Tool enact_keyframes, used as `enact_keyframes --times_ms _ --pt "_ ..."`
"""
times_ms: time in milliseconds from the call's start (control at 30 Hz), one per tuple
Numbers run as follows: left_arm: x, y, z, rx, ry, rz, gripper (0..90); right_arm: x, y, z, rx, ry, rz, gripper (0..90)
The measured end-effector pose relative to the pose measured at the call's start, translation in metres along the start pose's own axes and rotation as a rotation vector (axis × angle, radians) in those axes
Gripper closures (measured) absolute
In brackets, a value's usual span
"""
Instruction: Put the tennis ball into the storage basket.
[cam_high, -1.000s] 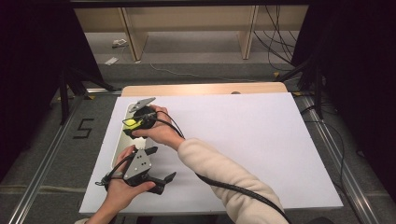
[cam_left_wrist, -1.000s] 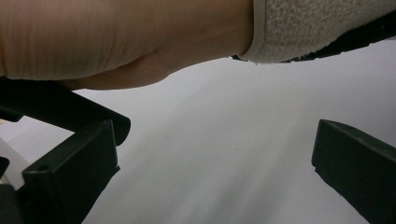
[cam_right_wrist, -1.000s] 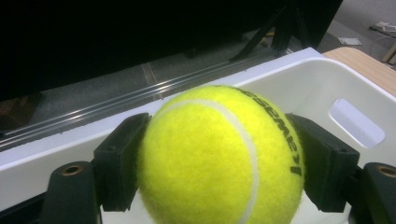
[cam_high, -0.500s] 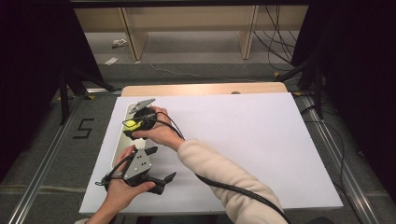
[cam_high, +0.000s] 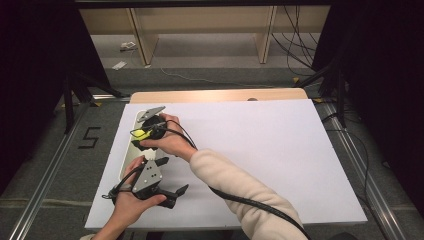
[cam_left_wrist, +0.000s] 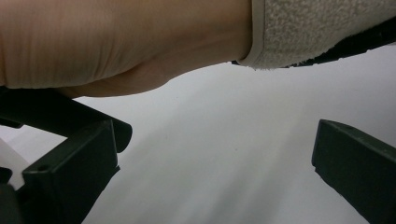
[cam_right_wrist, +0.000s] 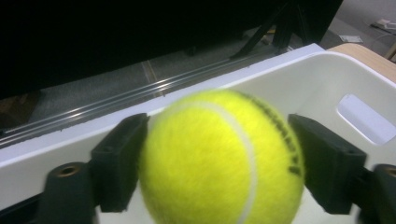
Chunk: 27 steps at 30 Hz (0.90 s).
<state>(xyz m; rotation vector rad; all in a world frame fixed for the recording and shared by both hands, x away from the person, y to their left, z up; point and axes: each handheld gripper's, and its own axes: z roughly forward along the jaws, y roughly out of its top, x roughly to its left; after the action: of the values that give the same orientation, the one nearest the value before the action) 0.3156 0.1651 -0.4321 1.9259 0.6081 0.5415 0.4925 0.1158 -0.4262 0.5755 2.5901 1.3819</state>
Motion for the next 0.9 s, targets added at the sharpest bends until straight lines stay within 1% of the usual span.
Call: enact_keyframes --times_ms 33,200,367,500,900 --pt "0.000 0.000 0.000 0.000 0.000 0.000 0.0 0.000 0.001 0.000 -0.003 0.002 -0.002 15.3" --pt "0.000 0.000 0.000 0.000 0.001 -0.001 0.0 -0.001 0.006 -0.004 -0.022 -0.001 0.003 13.0" --pt "0.000 0.000 0.000 0.000 0.000 0.000 0.0 -0.003 0.007 -0.009 -0.022 -0.003 0.003 12.9" --pt "0.000 0.000 0.000 0.001 0.000 0.000 0.0 -0.004 0.006 -0.012 -0.033 -0.006 0.008 13.0" --pt "0.000 0.000 0.000 0.001 0.001 -0.002 0.0 -0.007 0.004 -0.029 -0.042 -0.014 0.000 13.8"
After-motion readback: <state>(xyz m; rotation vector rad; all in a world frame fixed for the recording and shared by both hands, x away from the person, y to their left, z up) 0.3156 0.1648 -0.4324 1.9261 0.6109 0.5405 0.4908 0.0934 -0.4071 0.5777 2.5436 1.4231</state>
